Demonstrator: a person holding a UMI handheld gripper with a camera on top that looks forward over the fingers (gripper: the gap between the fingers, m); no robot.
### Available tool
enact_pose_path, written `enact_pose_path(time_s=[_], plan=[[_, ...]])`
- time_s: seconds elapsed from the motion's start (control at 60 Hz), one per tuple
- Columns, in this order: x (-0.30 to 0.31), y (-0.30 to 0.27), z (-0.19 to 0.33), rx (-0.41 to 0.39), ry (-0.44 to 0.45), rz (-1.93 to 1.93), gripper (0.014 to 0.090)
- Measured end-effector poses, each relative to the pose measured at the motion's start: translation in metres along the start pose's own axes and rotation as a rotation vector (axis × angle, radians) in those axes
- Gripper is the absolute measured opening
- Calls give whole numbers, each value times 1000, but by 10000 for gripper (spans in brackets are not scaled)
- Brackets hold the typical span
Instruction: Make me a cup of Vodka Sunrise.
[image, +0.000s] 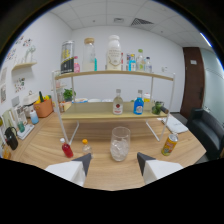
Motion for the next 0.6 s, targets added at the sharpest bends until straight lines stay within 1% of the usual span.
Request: enact_pose_path(time_s=[0.083, 0.183, 0.35, 0.6], plan=[[23, 0, -7, -9, 23, 7, 865], [45, -27, -11, 25, 36, 14, 867], [74, -105, 3, 119, 45, 10, 867], [96, -233, 45, 274, -18, 23, 864]])
